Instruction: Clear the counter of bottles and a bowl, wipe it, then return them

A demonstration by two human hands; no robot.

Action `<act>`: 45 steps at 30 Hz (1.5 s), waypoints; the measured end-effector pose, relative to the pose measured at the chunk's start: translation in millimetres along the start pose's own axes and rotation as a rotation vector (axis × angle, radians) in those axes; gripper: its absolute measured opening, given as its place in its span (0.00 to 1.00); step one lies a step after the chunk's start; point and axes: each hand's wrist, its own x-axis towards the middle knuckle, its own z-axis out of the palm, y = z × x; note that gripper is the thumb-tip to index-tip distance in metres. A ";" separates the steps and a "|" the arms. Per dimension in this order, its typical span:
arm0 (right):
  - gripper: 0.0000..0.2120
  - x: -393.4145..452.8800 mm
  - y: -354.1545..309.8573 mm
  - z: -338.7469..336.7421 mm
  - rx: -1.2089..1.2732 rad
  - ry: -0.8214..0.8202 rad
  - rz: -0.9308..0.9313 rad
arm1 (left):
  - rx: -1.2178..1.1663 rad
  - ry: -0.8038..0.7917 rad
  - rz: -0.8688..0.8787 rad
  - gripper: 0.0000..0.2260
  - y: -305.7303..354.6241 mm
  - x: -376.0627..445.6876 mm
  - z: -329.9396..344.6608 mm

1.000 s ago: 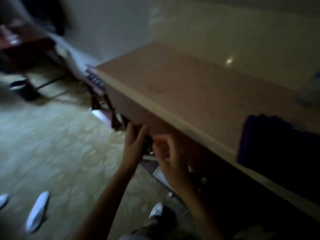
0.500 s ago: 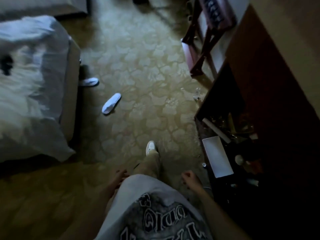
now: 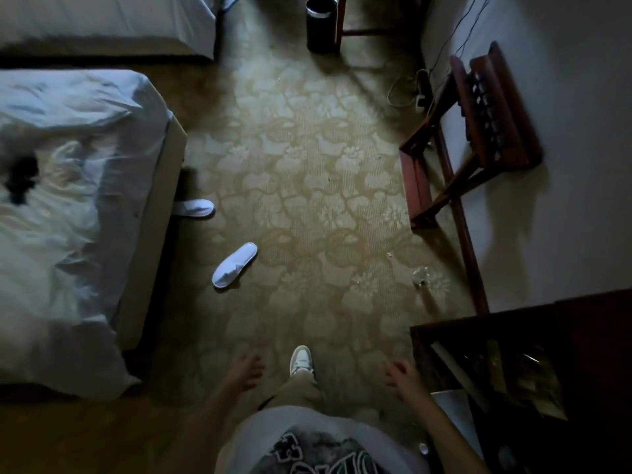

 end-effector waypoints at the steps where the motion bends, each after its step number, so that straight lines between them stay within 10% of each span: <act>1: 0.13 6.7 -12.0 -8.2 0.008 0.013 0.019 | 0.008 0.007 0.037 0.13 33.4 6.8 0.1; 10: 0.14 136.4 -144.1 -73.7 0.103 0.100 0.138 | 0.108 0.015 0.188 0.08 282.2 97.1 23.0; 25: 0.10 329.8 -641.5 -114.2 -0.197 -0.103 -0.207 | -0.178 0.092 -0.190 0.06 513.5 207.0 24.3; 39: 0.09 455.2 -889.6 -114.0 -0.054 0.023 0.111 | 0.009 0.020 0.310 0.10 1022.4 375.5 -68.0; 45: 0.10 561.2 -1049.3 -73.8 -0.112 -0.016 0.041 | 0.001 0.056 0.187 0.10 1132.2 463.2 -100.3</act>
